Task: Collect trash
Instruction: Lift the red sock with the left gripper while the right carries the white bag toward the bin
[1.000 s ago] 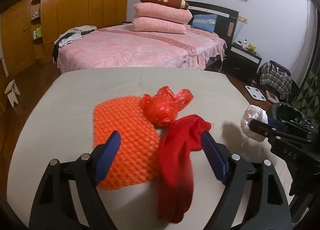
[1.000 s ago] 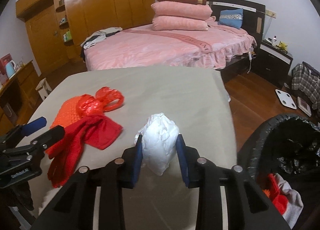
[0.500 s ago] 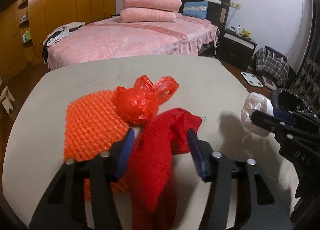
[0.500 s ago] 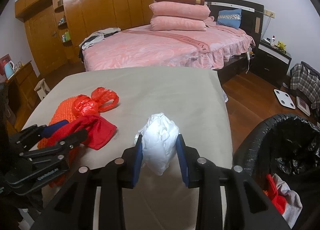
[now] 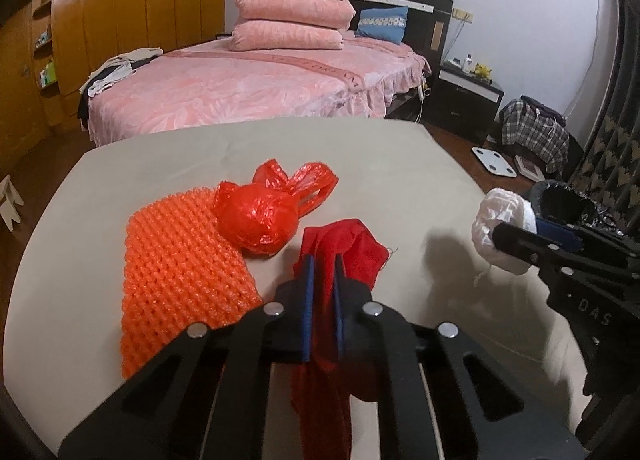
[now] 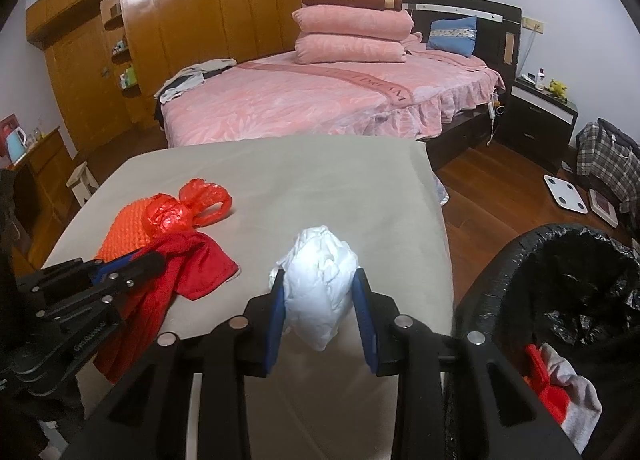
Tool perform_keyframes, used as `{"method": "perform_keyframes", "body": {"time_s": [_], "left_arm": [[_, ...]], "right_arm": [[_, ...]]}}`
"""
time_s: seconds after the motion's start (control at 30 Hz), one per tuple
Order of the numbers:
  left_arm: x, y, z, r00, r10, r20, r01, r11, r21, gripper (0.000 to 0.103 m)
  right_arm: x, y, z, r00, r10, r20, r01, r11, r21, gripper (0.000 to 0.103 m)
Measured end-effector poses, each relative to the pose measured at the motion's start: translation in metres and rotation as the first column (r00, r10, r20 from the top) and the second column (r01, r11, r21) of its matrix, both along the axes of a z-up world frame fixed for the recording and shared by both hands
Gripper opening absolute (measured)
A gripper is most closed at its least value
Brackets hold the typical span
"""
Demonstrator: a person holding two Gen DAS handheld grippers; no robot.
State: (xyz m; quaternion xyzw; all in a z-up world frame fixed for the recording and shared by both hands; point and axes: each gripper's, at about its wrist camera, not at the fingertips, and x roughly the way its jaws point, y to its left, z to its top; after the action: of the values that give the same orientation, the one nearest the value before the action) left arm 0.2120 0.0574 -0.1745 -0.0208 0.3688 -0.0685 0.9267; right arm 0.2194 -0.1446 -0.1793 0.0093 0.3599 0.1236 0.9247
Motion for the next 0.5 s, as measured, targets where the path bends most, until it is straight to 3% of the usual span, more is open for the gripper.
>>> {"method": "perform_keyframes", "body": {"time_s": [0.5], "left_arm": [[-0.022, -0.004, 0.027, 0.999, 0.019, 0.041, -0.018, 0.999, -0.027, 0.006]], "right_arm": [[-0.013, -0.004, 0.015, 1.000, -0.001, 0.024, 0.001, 1.000, 0.015, 0.033]]}}
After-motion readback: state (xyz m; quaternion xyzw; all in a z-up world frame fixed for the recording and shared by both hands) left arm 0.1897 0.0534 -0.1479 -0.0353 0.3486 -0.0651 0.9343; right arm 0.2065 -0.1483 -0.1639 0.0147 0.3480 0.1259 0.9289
